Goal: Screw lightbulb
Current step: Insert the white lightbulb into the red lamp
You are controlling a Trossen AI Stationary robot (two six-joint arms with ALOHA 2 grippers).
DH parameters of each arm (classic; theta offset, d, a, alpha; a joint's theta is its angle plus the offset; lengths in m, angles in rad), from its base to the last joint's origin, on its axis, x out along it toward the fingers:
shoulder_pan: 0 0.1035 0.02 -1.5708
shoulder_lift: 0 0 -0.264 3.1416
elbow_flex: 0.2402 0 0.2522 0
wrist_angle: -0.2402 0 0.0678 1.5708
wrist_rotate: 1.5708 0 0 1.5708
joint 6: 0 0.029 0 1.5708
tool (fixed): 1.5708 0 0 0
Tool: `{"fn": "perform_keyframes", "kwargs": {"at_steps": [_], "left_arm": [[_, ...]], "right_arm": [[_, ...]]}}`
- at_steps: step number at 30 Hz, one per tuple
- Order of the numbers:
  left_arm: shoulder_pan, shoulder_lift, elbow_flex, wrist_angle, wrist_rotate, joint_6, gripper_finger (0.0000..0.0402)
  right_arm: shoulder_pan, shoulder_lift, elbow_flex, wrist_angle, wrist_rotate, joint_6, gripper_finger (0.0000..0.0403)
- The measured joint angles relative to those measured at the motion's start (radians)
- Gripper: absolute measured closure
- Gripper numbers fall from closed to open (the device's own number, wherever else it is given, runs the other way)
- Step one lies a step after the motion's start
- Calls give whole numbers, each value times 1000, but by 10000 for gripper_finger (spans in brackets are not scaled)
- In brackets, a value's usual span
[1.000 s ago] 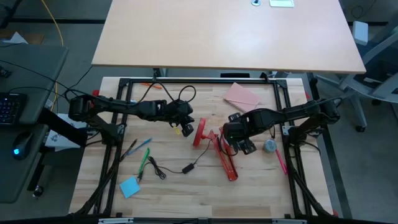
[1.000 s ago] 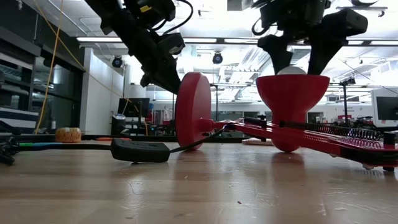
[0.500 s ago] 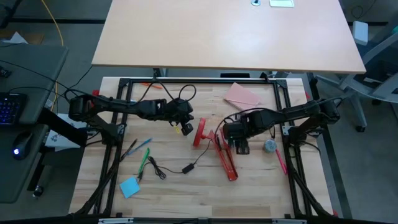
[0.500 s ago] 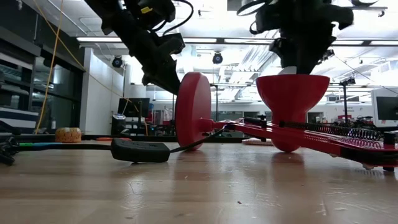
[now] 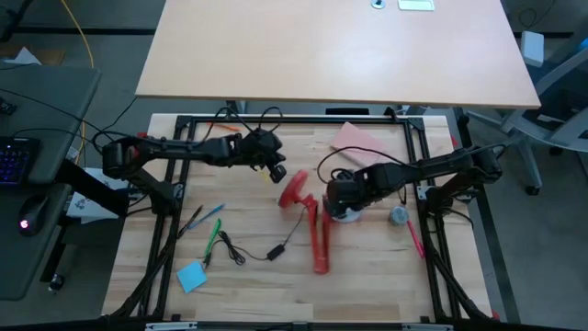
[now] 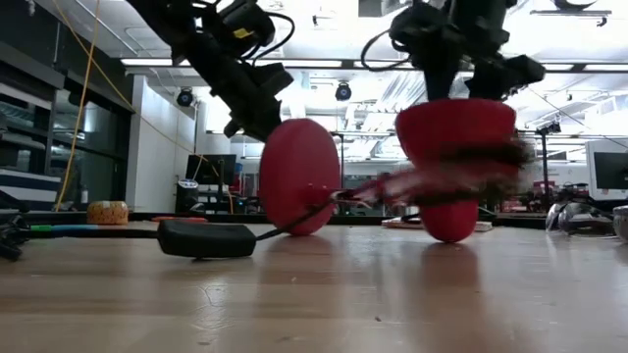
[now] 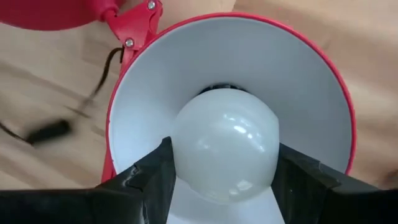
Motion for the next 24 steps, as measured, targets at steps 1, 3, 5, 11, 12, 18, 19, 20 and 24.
{"fn": "perform_keyframes", "kwargs": {"at_steps": [1,3,5,11,12,18,19,20,24], "left_arm": [[7,0,0,5,3,-1,401],[17,0,0,16,4,-1,401],[26,0,0,23,5,-1,402],[32,0,0,26,6,0,402],[32,0,0,26,6,0,402],[32,0,0,16,6,0,401],[32,0,0,16,6,0,401],[32,0,0,16,6,0,401],[32,0,0,16,6,-1,401]], "right_arm": [[0,1,-1,18,-13,72,185],[0,2,-1,50,-30,187,185],[0,3,-2,69,-32,252,185],[0,3,-2,72,-15,230,180],[-1,3,-2,71,-18,201,177],[-1,2,-2,54,-20,76,168],[-1,1,-2,50,-14,54,168],[-1,1,-2,47,-8,31,168],[-1,0,-2,44,-2,-23,167]]}}
